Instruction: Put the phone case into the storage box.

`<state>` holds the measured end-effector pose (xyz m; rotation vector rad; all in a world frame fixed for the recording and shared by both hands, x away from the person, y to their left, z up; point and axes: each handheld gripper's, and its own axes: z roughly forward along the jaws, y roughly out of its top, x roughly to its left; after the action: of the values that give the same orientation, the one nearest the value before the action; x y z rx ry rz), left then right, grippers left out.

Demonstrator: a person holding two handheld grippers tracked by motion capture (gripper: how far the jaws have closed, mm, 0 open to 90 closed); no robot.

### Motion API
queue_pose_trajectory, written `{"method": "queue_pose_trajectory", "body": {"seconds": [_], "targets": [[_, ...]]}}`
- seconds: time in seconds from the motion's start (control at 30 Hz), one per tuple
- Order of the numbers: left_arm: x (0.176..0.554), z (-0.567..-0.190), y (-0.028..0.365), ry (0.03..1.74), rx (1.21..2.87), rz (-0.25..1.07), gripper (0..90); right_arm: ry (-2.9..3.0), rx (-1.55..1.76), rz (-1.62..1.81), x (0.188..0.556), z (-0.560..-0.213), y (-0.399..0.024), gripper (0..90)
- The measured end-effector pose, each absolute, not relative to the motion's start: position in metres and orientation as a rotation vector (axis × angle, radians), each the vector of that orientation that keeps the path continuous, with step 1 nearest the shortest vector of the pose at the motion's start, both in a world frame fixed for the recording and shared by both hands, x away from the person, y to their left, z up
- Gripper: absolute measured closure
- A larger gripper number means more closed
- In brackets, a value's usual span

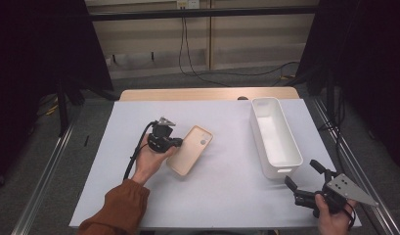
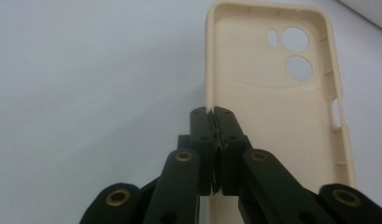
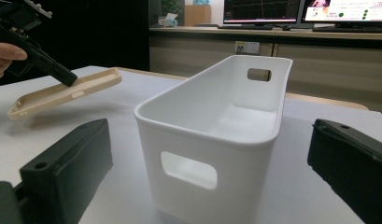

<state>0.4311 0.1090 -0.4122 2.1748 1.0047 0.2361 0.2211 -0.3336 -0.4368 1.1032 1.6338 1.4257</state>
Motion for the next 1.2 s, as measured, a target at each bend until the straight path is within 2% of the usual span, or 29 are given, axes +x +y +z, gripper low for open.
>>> {"method": "queue_pose_trajectory", "body": {"seconds": [0.57, 1.2], "targets": [[0.423, -0.407, 0.118, 0.970, 2.097, 0.295, 87.8, 1.638, 1.104, 1.425, 0.221, -0.437, -0.333, 0.0], [0.406, -0.392, 0.131, 0.902, 1.930, 0.414, 87.8, 1.631, 1.106, 1.426, 0.221, -0.437, -0.333, 0.0]]}}
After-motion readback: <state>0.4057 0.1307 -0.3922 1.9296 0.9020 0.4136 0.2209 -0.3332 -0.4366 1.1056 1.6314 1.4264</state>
